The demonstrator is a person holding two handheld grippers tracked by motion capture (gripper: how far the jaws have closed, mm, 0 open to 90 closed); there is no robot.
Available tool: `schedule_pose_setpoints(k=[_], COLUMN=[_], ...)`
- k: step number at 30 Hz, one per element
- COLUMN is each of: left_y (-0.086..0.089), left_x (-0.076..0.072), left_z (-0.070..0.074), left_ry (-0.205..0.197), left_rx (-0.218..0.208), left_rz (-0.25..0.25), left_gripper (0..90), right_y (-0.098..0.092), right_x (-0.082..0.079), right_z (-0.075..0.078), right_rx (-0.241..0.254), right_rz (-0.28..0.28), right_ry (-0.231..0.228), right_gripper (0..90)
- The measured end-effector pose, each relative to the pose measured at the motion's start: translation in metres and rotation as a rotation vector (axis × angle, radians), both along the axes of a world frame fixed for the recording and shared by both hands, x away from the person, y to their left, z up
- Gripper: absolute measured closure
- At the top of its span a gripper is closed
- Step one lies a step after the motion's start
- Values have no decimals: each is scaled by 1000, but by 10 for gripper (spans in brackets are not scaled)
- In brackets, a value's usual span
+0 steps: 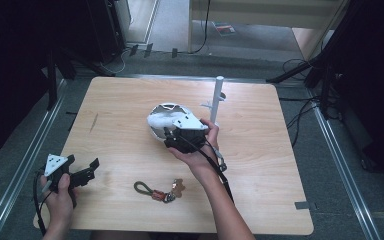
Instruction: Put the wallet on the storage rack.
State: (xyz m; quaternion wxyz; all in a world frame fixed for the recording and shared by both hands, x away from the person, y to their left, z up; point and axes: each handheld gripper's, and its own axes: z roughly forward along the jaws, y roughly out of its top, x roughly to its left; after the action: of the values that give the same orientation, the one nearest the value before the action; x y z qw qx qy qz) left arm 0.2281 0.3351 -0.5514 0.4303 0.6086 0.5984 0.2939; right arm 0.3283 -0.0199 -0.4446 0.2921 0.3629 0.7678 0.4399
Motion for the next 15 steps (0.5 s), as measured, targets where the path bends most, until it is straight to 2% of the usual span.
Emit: schedule_pose_setpoints(k=[5, 8, 11, 14, 15], left_y=[0, 0, 0, 0, 0], left_x=[0, 0, 0, 0, 0], left_z=[0, 0, 0, 0, 0], left_ry=[0, 0, 1, -1, -2], left_rx=[-4, -4, -5, -5, -5], left_rz=[0, 0, 0, 0, 1], left_gripper=[73, 73, 73, 73, 73], right_y=[1, 0, -2, -4, -6], right_x=[5, 4, 5, 4, 3], right_z=[1, 1, 2, 3, 6], right_rx=[-4, -23, -17, -19, 0], right_rz=[-11, -21, -19, -14, -11], right_ry=[12, -11, -6, -24, -39], right_gripper=[312, 436, 514, 575, 611])
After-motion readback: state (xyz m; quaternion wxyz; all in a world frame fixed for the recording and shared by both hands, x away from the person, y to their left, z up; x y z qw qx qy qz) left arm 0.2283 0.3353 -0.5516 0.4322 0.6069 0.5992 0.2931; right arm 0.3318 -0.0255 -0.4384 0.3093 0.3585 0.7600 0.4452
